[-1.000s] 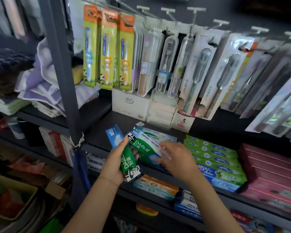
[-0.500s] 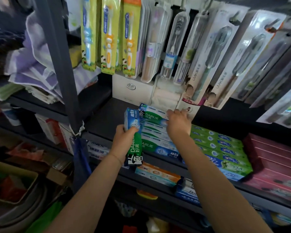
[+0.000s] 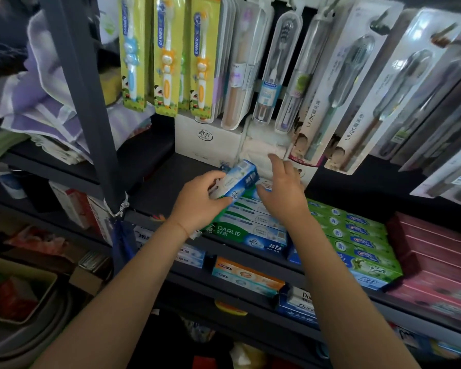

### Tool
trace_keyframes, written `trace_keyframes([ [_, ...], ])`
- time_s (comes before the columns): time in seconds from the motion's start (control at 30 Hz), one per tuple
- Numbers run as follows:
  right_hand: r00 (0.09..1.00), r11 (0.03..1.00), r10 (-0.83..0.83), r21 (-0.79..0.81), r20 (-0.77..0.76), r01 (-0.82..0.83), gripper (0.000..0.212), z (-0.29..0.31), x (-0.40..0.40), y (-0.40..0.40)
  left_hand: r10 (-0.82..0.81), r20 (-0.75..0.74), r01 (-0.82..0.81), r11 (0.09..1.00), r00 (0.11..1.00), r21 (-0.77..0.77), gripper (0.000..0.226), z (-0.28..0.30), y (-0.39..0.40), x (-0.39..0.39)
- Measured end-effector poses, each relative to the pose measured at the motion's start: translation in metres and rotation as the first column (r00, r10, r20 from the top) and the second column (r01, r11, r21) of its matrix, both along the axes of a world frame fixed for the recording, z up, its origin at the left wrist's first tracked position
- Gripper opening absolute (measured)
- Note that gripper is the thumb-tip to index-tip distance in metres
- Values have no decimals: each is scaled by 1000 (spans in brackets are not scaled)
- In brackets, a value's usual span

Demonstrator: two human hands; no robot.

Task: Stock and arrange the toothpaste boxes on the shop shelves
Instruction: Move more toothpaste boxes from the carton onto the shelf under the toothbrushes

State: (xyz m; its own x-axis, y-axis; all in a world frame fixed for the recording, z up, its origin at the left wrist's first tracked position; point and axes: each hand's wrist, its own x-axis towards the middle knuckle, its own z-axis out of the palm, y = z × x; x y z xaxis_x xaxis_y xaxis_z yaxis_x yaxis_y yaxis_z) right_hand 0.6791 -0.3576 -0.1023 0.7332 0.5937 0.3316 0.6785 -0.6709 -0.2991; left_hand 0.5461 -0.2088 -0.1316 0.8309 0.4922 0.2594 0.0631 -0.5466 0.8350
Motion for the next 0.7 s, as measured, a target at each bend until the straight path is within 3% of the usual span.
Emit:
trace_keyframes([
  [0.07, 988, 983, 141, 106, 70, -148, 68, -1, -10, -12, -30, -63, 48, 952, 998, 303, 51, 9, -1, 11],
  [0.13, 978, 985, 170, 1, 124, -172, 59, -7, -15, -20, -87, -101, 127, 853, 991, 507, 48, 16, -6, 23],
  [0.27, 989, 984, 64, -176, 137, -39, 44, -18, -16, -26, -120, -161, 199, 681, 980, 705, 50, 10, -21, 44],
  [0.37, 995, 990, 44, -136, 87, -32, 43, -22, -15, -31, -42, -71, 78, 762, 997, 643, 63, -7, -19, 43],
  [0.5, 999, 990, 17, -141, 51, -9, 44, -25, -10, -34, 41, -149, 21, 919, 988, 394, 93, -18, -10, 36],
  [0.7, 978, 973, -96, -190, 185, 131, 33, -27, -10, -31, 6, -348, 115, 939, 938, 326, 87, -14, -5, 45],
])
